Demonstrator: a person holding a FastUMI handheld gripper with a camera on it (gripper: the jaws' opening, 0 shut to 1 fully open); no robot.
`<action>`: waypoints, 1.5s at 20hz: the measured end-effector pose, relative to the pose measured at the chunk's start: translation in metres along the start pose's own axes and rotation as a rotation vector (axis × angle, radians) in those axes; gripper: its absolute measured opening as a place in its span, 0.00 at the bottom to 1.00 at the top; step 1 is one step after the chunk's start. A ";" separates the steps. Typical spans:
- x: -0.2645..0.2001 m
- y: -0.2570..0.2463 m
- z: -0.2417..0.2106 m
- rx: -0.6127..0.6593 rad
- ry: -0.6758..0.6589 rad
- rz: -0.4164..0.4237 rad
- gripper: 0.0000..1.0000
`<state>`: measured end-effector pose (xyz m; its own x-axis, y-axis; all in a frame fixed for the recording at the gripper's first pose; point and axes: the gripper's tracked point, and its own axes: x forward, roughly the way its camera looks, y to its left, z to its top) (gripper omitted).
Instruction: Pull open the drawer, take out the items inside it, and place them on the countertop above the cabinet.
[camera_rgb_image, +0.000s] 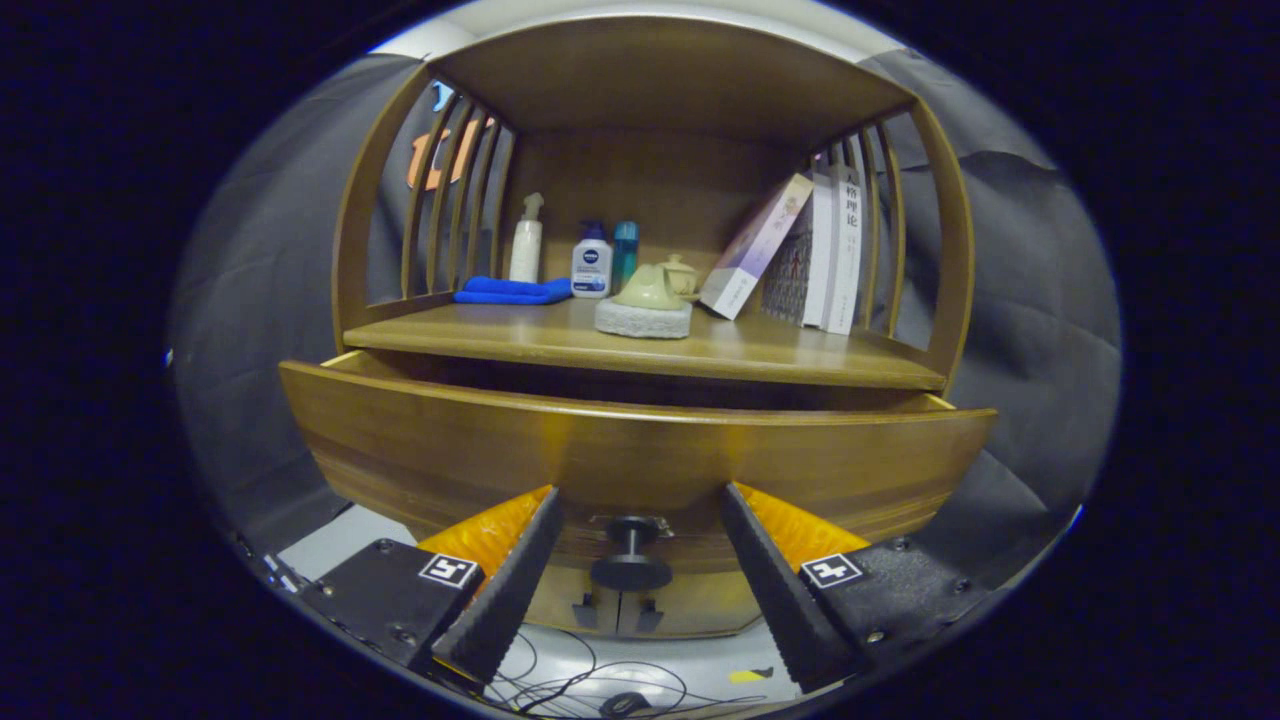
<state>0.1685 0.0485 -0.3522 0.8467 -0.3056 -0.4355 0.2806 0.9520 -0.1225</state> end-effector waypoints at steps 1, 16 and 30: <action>0.004 -0.001 0.003 -0.002 0.005 0.002 1.00; 0.055 0.003 -0.007 0.093 0.156 0.002 1.00; -0.049 -0.005 0.073 0.007 -0.038 0.146 1.00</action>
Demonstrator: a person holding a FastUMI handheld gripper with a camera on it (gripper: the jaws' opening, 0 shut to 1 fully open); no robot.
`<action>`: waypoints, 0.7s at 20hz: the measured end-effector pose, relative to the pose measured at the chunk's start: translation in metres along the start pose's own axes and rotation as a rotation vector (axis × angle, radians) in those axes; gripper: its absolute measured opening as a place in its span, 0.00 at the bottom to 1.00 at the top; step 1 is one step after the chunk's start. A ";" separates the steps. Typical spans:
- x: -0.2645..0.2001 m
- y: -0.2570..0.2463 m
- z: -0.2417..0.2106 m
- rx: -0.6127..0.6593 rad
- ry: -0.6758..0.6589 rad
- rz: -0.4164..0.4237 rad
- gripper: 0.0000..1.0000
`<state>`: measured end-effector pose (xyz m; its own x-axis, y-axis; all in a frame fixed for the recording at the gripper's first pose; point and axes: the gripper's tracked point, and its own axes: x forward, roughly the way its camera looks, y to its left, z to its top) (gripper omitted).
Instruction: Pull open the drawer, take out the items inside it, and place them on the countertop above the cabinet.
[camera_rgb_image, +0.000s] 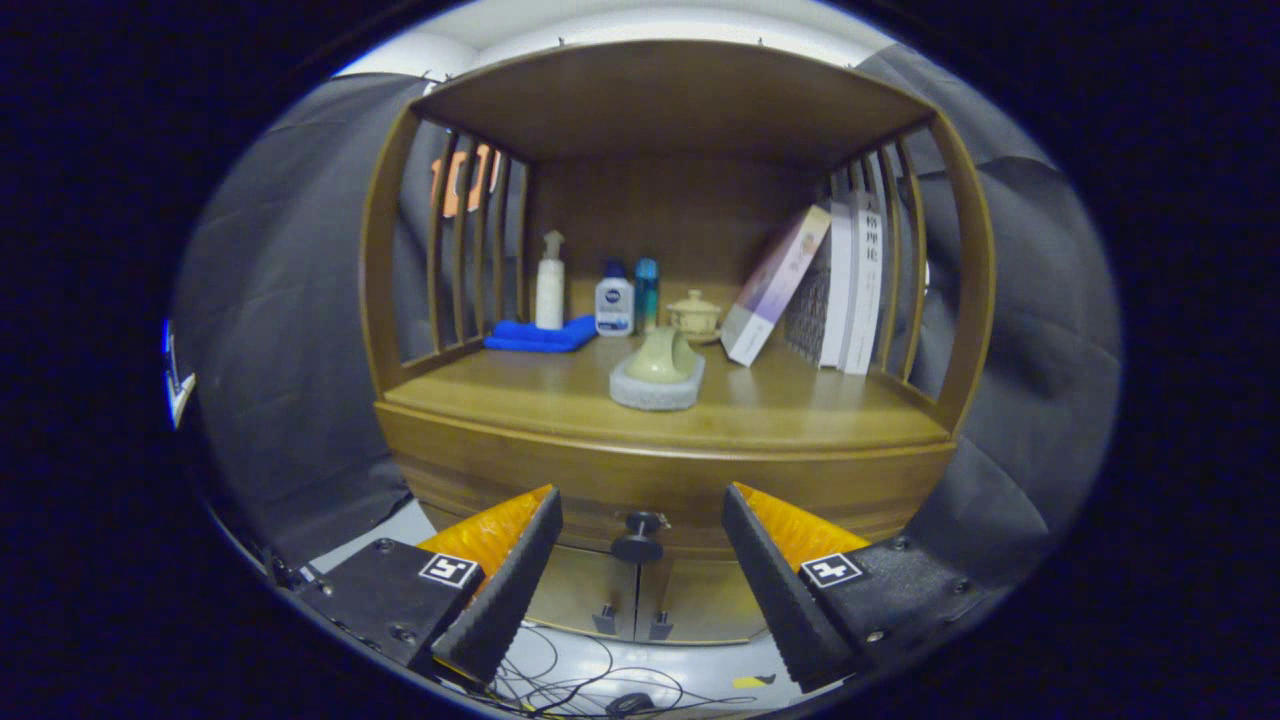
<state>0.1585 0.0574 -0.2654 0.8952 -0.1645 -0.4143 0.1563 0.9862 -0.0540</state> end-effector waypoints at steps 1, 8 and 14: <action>-0.011 0.002 0.011 0.008 -0.017 0.015 1.00; -0.098 -0.019 0.088 0.038 -0.140 0.087 1.00; -0.175 -0.052 0.128 0.038 -0.204 0.101 1.00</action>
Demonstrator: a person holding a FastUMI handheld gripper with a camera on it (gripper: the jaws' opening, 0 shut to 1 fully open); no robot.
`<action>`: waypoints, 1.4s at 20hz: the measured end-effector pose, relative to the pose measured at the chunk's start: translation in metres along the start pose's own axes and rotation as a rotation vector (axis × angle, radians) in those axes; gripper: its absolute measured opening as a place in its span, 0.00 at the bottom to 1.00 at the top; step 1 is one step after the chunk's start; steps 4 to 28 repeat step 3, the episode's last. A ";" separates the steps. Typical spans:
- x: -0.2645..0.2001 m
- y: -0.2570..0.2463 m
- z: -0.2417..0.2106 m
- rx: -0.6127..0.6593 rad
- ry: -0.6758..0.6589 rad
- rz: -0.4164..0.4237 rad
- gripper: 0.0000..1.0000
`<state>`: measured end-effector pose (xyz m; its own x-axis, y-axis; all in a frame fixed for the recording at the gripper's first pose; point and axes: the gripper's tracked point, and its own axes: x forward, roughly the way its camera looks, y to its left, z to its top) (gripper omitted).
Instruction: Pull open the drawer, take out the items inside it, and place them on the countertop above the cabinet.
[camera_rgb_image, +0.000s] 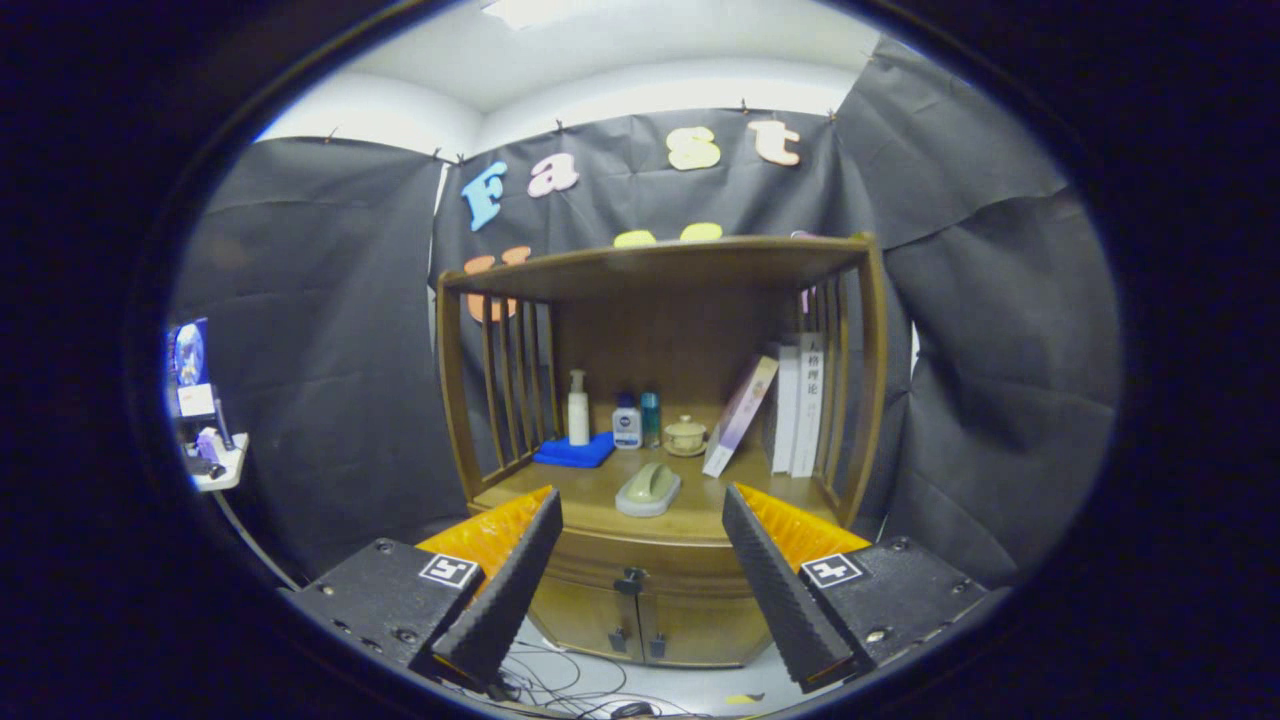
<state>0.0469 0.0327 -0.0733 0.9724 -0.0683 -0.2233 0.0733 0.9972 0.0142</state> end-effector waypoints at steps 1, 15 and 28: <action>-0.012 -0.006 0.010 -0.001 -0.010 -0.005 1.00; -0.034 -0.014 0.021 0.014 -0.008 -0.005 1.00; -0.034 -0.014 0.021 0.014 -0.008 -0.005 1.00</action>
